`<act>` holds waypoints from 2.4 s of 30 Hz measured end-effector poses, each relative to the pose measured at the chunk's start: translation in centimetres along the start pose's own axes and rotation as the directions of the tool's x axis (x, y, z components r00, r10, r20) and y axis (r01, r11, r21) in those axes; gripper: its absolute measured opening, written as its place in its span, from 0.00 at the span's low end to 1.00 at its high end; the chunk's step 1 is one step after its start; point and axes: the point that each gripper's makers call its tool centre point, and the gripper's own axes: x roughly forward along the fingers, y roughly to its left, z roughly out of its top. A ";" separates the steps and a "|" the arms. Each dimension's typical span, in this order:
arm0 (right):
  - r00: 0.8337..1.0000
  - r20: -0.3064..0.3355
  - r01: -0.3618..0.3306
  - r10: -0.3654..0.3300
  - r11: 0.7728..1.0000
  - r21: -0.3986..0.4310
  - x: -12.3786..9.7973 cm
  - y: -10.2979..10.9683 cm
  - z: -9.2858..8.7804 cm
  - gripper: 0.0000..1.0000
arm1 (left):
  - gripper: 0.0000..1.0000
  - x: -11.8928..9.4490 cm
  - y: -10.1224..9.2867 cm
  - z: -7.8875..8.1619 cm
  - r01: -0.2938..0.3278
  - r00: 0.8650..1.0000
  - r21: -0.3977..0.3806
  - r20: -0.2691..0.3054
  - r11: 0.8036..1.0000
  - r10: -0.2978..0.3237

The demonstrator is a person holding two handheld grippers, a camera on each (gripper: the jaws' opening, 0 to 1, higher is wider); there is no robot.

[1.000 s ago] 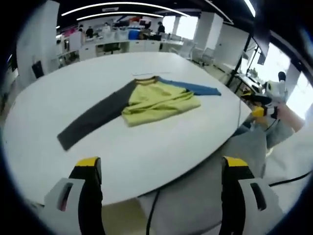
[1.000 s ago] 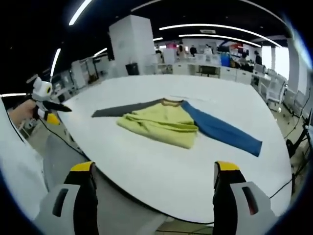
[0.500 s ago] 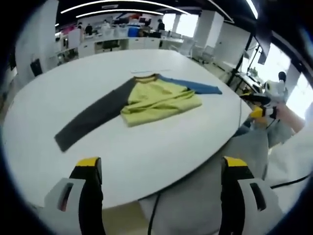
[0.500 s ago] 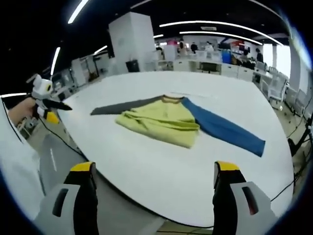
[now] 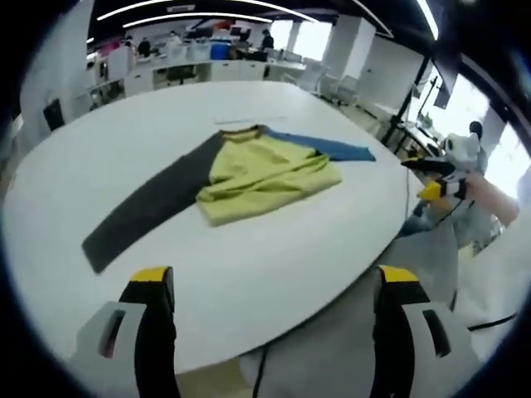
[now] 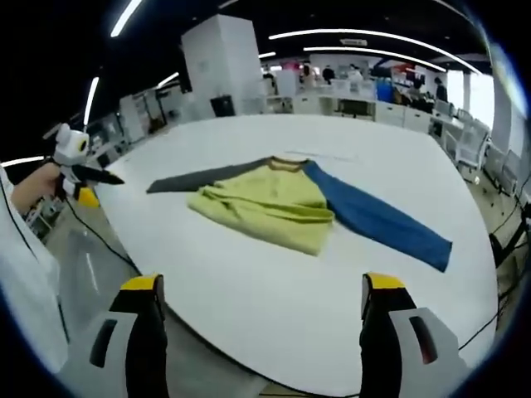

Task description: Fold the garment on the visible template until the final outline fits inside the template.

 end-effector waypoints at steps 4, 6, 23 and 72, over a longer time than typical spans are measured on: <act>1.000 -0.020 -0.013 0.013 1.000 -0.002 0.9 0.2 -0.3 0.98 | 0.96 0.5 0.3 0.2 -0.001 1.000 -0.004 -0.001 1.000 0.001; 1.000 -0.020 -0.016 0.016 1.000 -0.002 1.1 0.2 -0.3 0.98 | 0.96 0.8 0.6 0.1 -0.002 1.000 -0.004 -0.010 1.000 0.002; 0.999 -0.044 -0.028 0.028 1.000 0.008 4.2 -1.2 -0.1 0.95 | 0.94 4.0 1.8 0.9 0.020 0.999 -0.018 -0.049 1.000 -0.021; 0.997 -0.073 -0.027 0.021 0.997 -0.070 13.1 -7.5 1.7 0.72 | 0.68 12.8 8.4 2.6 -0.067 0.994 0.043 -0.081 0.997 0.071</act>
